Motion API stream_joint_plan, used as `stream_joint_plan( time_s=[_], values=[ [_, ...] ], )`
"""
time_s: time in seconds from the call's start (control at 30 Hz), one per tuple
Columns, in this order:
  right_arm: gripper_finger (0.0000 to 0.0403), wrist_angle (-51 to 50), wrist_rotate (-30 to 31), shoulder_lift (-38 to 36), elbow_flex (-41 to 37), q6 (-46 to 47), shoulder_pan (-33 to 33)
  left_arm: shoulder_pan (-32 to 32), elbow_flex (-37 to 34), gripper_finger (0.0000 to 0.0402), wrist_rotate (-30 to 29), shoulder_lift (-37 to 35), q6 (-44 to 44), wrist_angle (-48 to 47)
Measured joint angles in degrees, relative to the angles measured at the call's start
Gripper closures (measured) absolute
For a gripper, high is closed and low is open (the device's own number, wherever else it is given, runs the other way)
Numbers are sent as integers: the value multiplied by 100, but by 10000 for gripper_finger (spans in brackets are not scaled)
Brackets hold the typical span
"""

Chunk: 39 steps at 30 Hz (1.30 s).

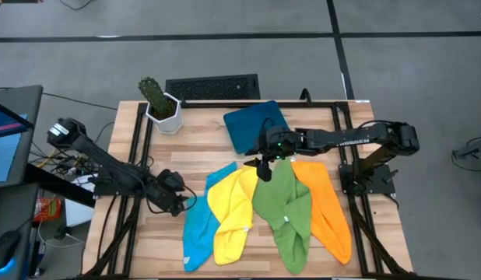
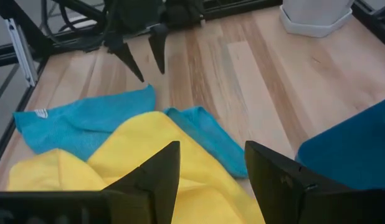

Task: Fold microfiber towels
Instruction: Fold the blue microfiber cloth

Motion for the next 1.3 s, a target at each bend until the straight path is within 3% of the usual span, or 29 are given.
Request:
stream_joint_plan(
  time_s=[0.43, 0.57, 0.73, 0.8, 0.87, 1.03, 1.3],
  values=[
    [198, -2, 9, 0, 0, 46, -2, -4, 32, 229, 316, 1117, 0, 491],
    [198, 2, 13, 0, 0, 44, -2, 7, 113, 279, 317, 1071, -21, 344],
    [198, 290, 79, 124, 2, -201, 0, 33, 334, 379, 578, 979, 39, 407],
    [198, 521, 79, 282, -5, -311, -2, 44, 421, 393, 574, 966, 32, 372],
    [198, 1026, 67, 580, 74, -404, -2, 44, 559, 392, 555, 962, -48, 200],
    [198, 1020, 61, 1391, 604, -457, -13, 41, 1091, 399, 433, 885, -247, -729],
    [198, 105, 56, 2379, 1764, -886, -13, 37, 2346, 401, -18, 879, -181, -2423]
  ],
)
